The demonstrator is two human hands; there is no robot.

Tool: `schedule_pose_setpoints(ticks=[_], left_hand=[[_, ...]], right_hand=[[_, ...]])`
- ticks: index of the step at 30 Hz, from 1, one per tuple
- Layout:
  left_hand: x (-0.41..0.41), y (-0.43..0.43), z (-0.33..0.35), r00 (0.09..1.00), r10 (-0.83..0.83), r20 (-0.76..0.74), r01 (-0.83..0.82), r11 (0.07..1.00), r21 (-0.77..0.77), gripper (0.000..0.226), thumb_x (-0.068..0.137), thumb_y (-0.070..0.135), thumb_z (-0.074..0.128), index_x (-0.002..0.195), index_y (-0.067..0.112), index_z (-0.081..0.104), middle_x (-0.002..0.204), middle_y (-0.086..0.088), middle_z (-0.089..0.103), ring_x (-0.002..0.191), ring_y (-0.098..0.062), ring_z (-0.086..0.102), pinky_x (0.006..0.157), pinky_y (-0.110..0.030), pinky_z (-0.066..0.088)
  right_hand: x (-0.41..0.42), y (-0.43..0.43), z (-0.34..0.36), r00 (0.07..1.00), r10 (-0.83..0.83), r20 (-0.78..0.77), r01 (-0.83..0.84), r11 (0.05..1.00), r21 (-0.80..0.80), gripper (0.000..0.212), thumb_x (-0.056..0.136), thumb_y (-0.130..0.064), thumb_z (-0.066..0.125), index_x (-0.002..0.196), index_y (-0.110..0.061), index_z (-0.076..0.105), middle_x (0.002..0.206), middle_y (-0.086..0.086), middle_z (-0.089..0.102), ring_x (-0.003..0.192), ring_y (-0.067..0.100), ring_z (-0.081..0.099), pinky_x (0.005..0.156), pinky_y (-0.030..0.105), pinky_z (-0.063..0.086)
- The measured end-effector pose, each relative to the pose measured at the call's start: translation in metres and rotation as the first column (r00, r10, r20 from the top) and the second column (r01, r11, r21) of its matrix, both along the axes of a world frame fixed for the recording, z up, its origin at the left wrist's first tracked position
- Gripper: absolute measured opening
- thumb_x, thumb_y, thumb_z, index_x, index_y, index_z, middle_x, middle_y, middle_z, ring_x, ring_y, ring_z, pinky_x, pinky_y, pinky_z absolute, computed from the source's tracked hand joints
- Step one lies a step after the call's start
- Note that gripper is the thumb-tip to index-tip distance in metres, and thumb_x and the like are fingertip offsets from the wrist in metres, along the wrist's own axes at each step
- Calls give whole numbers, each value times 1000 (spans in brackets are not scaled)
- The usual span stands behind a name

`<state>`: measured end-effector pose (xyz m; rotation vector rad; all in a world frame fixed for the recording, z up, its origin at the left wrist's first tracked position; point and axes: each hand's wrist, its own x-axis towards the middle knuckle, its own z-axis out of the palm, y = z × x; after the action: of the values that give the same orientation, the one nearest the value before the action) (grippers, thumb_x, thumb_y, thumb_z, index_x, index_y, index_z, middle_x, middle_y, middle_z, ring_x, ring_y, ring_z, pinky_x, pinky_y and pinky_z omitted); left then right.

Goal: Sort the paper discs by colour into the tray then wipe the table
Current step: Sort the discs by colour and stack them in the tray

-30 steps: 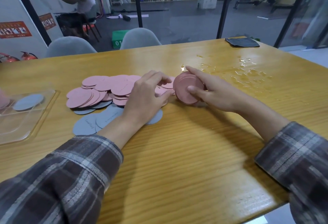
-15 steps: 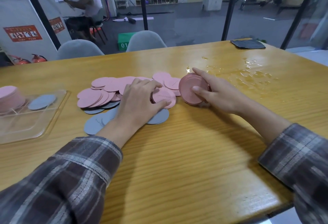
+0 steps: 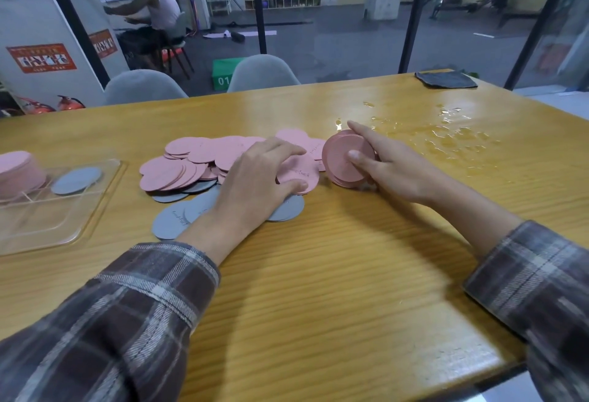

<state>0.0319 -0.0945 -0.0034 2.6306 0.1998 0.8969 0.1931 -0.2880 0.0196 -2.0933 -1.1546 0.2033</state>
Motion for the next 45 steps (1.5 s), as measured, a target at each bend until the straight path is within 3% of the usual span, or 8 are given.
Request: schedule_pose_setpoints(ticks=[5, 13, 18, 25, 30, 34, 40, 45], left_hand=[[0, -3, 6, 997, -63, 53, 79, 925, -373, 57, 73, 2, 91, 122, 24, 73, 107, 4, 61, 91, -8, 67, 78, -18, 58], [-2, -13, 11, 992, -85, 97, 124, 826, -549, 29, 78, 13, 91, 100, 13, 72, 82, -5, 74, 62, -19, 75, 56, -27, 61], [5, -17, 3, 984, -121, 130, 165, 892, -420, 35, 86, 6, 82, 118, 20, 79, 91, -3, 74, 76, -14, 71, 70, -24, 62], [17, -22, 0, 977, -99, 187, 157, 932, -327, 43, 88, 2, 78, 125, 23, 76, 91, -3, 67, 80, -12, 65, 76, -25, 61], [20, -31, 1, 970, -56, 236, 140, 923, -358, 32, 80, 4, 86, 108, 17, 77, 85, -3, 70, 77, -8, 68, 61, -17, 59], [19, -30, 1, 966, -66, 251, 140, 947, -288, 31, 79, 6, 87, 107, 14, 76, 86, 2, 72, 84, -7, 69, 67, -13, 57], [12, -11, 0, 975, -72, 210, 102, 985, -136, 17, 88, 14, 81, 104, 14, 76, 98, 3, 72, 90, -7, 67, 81, -15, 53], [-1, 16, -8, 986, 147, -75, -147, 989, 2, 33, 92, 43, 74, 116, 20, 76, 117, 2, 68, 116, -23, 56, 102, -47, 45]], right_hand=[[0, 2, 0, 998, 6, -67, -5, 1000, 23, 57, 109, -28, 46, 161, -29, 25, 115, 5, 62, 72, 18, 67, 68, 14, 51], [-1, 2, -3, 996, 65, -57, -64, 998, 28, 58, 109, -27, 47, 161, -33, 24, 111, 11, 67, 70, 18, 64, 72, 34, 58], [0, 2, -4, 987, 130, -98, -126, 991, 38, 58, 110, -27, 43, 163, -33, 19, 138, 11, 59, 109, 30, 64, 95, 42, 53], [-4, 0, 0, 986, 161, -53, -161, 987, 13, 57, 111, -33, 36, 164, -25, 15, 165, -10, 28, 147, -1, 27, 118, 16, 19], [-7, 3, 1, 984, 165, 63, -158, 982, -106, 72, 107, -34, 50, 164, -24, 9, 157, -6, 40, 113, -6, 49, 99, 15, 31], [-5, 3, -2, 979, 161, 123, -146, 982, -120, 78, 104, -31, 57, 164, -24, 9, 160, -4, 38, 140, 10, 41, 105, 17, 29], [-2, 3, -3, 980, 154, 128, -135, 981, -142, 69, 107, -30, 51, 164, -24, 13, 160, -4, 38, 123, 7, 47, 99, 18, 31], [0, 3, -3, 980, 109, 164, -86, 986, -140, 67, 108, -31, 46, 164, -25, 11, 162, -1, 35, 145, 18, 36, 111, 25, 28]])
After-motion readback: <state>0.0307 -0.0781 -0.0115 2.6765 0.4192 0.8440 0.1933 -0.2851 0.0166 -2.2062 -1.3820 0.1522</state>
